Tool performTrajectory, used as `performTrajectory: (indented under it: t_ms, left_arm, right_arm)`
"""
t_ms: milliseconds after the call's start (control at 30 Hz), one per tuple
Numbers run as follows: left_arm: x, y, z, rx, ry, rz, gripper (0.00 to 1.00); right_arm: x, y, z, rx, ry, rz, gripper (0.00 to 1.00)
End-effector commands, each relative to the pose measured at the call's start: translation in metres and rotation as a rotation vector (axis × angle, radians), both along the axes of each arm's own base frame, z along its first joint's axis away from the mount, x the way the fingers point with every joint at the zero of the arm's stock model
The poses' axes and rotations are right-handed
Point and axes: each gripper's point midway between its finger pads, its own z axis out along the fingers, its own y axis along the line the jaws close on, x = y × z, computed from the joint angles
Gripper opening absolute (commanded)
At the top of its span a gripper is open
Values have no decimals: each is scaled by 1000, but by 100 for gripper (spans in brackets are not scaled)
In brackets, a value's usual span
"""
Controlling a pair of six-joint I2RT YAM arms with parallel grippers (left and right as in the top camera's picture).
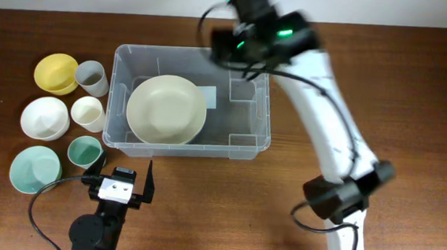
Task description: Pack container
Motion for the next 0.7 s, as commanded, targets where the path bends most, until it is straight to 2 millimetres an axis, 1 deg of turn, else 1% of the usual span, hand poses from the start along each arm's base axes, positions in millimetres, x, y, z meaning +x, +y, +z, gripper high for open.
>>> performTrajectory:
  t_ms: [0,33,67,100,167,233,300,333,367,467,500,533,567,667]
  left_arm:
    - [0,1,-2,5,3,1,100]
    - [0,1,-2,5,3,1,100]
    - [0,1,-2,5,3,1,100]
    - [0,1,-2,5,3,1,100]
    - [0,1,-2,5,3,1,100]
    - [0,1,-2,5,3,1,100]
    - [0,1,-2,4,3,1,100]
    - [0,1,-2,5,3,1,100]
    - [0,1,-2,4,3,1,100]
    - [0,1,-2,5,3,1,100]
    - [0,1,-2,5,3,1,100]
    - [0,1,-2,5,3,1,100]
    - [0,1,-2,5,3,1,100]
    - [0,1,-2,5,3,1,100]
  right_arm:
    - [-8,-91,85,-15,-192,-191,99]
    - [-19,-129,98,-13,-199,-267,99]
    - [-26,-152,102,-10,-193,-323,99]
    - [-32,-184,107,-7,-194,-385,99]
    - [-32,-207,108,21,-186,-385,99]
    - [-30,-224,104,59,-162,-404,99]
    - [-27,-245,90,70,-108,-439,99]
    - [-26,-256,80,59,-74,-461,99]
    - [-24,-270,63,36,-15,-490,99]
    - [-27,-296,12,-9,161,-544,99]
    - [-29,-302,-2,-11,212,-556,99]
    - [-34,-309,-24,-16,292,-574,99]
    - [-38,-315,-39,-19,349,-587,99]
    - [-51,-331,-79,-25,485,-625,99]
